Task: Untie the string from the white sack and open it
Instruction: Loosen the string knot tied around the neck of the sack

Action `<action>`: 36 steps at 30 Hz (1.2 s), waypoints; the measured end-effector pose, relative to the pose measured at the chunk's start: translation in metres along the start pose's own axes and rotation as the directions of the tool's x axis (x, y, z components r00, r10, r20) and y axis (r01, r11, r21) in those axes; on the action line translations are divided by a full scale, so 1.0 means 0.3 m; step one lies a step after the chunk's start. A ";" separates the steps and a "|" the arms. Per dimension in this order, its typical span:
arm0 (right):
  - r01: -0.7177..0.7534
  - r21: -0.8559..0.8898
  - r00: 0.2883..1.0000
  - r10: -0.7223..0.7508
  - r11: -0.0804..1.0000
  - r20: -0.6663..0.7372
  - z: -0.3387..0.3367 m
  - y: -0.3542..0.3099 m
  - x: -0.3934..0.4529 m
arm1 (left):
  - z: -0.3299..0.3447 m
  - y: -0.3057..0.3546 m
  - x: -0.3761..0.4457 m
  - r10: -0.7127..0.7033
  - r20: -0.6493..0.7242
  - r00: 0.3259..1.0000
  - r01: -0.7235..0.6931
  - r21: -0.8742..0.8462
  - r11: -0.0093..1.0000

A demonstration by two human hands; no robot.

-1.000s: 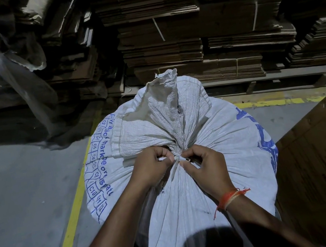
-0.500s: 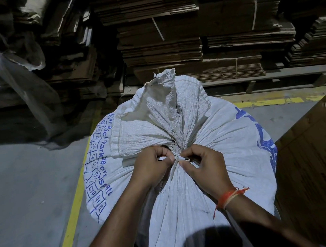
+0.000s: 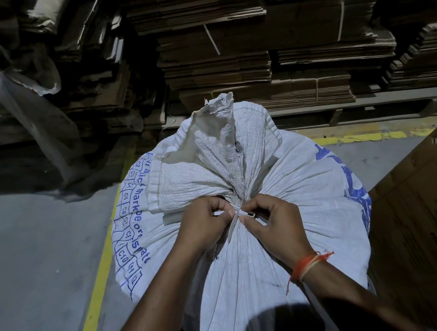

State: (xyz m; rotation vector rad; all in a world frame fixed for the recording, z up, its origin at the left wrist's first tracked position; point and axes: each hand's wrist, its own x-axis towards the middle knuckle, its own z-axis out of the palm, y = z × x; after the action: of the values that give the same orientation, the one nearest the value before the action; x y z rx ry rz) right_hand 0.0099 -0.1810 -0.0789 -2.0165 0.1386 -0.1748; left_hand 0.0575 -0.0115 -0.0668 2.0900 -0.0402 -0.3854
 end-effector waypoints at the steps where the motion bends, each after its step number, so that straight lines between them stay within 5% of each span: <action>1: -0.001 0.004 1.000 0.001 1.000 0.001 -0.001 -0.001 0.000 | -0.002 0.001 -0.003 -0.007 0.003 1.000 0.007 -0.003 1.000; 36: 0.025 0.002 1.000 -0.025 1.000 0.010 0.000 -0.001 0.001 | -0.007 0.007 -0.003 -0.035 0.018 0.999 0.034 0.025 0.999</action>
State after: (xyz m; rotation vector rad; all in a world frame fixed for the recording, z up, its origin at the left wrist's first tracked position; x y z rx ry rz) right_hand 0.0101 -0.1809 -0.0785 -2.0174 0.1075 -0.1806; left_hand 0.0576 -0.0107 -0.0637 2.1143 -0.0198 -0.4265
